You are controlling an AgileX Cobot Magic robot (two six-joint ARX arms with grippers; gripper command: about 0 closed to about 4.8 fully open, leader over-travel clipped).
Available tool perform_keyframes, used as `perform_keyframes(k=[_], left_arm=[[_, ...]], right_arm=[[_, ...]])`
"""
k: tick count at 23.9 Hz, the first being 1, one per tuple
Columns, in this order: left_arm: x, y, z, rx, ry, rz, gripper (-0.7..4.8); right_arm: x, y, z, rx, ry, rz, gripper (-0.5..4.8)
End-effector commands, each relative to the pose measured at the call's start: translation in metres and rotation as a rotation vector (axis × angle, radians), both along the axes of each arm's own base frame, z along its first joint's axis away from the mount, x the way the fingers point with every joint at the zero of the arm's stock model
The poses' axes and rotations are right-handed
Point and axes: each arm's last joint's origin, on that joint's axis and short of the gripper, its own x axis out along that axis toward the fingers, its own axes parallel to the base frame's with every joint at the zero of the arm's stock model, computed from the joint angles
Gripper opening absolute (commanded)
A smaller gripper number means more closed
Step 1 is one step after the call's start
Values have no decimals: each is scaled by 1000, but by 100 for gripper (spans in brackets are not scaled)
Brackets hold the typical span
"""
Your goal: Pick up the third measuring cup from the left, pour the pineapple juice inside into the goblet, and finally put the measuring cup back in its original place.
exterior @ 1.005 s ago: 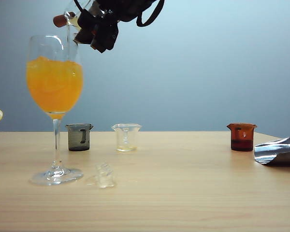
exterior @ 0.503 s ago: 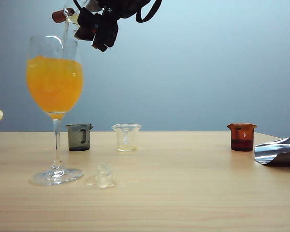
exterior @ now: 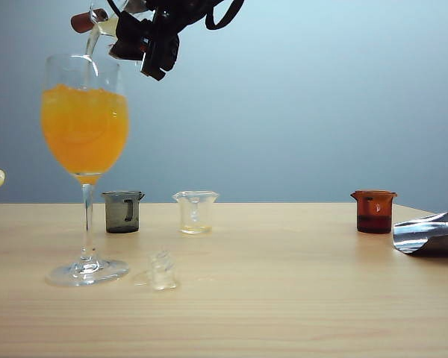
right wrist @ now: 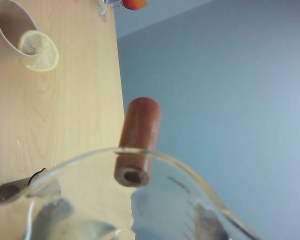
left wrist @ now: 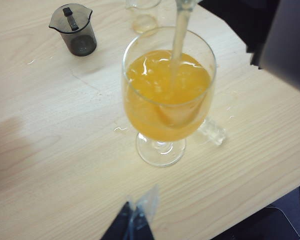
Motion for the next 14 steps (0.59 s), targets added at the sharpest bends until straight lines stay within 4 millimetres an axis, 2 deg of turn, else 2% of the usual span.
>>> perform_keyframes(k=[1, 14], left_arm=[[0, 0, 1, 0, -9, -1, -5], [-1, 1, 0, 8, 4, -1, -5]], right_arm=[[-3, 1, 9, 19, -49, 6, 85], [-3, 1, 9, -80, -165, 10, 85]])
